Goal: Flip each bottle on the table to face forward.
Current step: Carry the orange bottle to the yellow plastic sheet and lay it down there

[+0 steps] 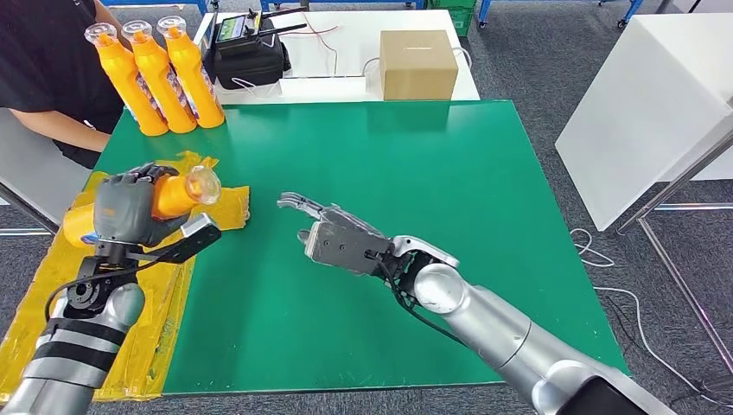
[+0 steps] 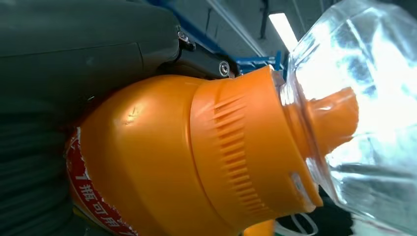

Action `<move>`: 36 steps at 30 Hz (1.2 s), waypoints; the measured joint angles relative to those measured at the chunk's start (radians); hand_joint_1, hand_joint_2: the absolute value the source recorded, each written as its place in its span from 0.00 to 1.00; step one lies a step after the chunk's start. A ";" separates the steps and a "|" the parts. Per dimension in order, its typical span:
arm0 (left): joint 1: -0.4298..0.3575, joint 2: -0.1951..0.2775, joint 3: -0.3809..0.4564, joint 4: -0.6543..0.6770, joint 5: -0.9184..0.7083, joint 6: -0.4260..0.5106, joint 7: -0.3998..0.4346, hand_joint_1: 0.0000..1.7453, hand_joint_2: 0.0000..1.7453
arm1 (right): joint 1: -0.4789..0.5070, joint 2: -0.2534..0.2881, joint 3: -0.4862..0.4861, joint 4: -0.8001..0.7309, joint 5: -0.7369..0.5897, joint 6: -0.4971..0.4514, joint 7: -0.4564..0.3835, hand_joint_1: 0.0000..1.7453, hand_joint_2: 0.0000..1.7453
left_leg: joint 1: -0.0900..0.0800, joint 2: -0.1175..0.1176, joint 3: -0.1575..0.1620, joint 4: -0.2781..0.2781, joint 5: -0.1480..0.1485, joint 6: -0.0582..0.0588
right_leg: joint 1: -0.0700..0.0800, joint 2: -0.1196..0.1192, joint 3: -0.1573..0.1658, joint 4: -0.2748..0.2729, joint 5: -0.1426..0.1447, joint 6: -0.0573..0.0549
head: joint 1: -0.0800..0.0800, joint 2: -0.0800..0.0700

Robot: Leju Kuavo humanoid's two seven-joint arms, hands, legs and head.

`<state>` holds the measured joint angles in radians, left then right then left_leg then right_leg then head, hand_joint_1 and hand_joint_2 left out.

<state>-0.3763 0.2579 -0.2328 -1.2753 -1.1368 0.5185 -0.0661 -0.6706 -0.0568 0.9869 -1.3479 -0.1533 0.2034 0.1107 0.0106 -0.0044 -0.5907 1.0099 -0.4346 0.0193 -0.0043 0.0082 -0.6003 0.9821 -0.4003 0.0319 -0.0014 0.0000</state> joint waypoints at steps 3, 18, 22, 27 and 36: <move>-0.013 0.000 -0.015 0.065 -0.029 0.025 0.007 1.00 1.00 | 0.000 -0.006 0.001 -0.013 -0.004 0.001 0.000 0.00 0.00 | 0.000 0.000 0.000 0.000 0.000 0.000 | 0.000 0.000 0.000 0.000 0.000 0.000 | 0.000 0.000; -0.085 -0.015 -0.081 0.351 -0.212 0.114 0.054 1.00 1.00 | -0.012 -0.025 0.023 -0.043 -0.047 0.009 0.003 0.00 0.00 | 0.000 0.000 0.000 0.000 0.000 0.000 | 0.000 0.000 0.000 0.000 0.000 0.000 | 0.000 0.000; -0.120 -0.039 -0.099 0.514 -0.201 0.125 0.030 1.00 1.00 | -0.022 -0.032 0.037 -0.052 -0.055 0.009 0.007 0.00 0.00 | 0.000 0.000 0.000 0.000 0.000 0.000 | 0.000 0.000 0.000 0.000 0.000 0.000 | 0.000 0.000; -0.135 -0.062 -0.112 0.644 -0.199 0.151 0.001 0.50 0.50 | -0.028 -0.040 0.053 -0.056 -0.064 0.016 0.002 0.00 0.00 | 0.000 0.000 -0.001 0.000 0.000 0.000 | 0.000 0.000 0.000 0.000 0.000 0.000 | 0.000 0.000; -0.194 -0.070 -0.116 0.818 -0.230 0.059 0.061 0.00 0.00 | -0.031 -0.069 0.070 -0.056 -0.060 0.031 -0.027 0.00 0.00 | 0.000 -0.002 0.006 -0.001 -0.001 -0.001 | 0.000 -0.002 0.007 0.000 0.000 0.000 | 0.000 0.000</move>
<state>-0.5705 0.1883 -0.3492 -0.4573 -1.3667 0.5777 -0.0055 -0.7018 -0.1255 1.0567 -1.4034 -0.2137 0.2342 0.0835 0.0105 -0.0061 -0.5849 1.0093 -0.4355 0.0181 -0.0044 0.0064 -0.5928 0.9819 -0.4006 0.0314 -0.0017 0.0000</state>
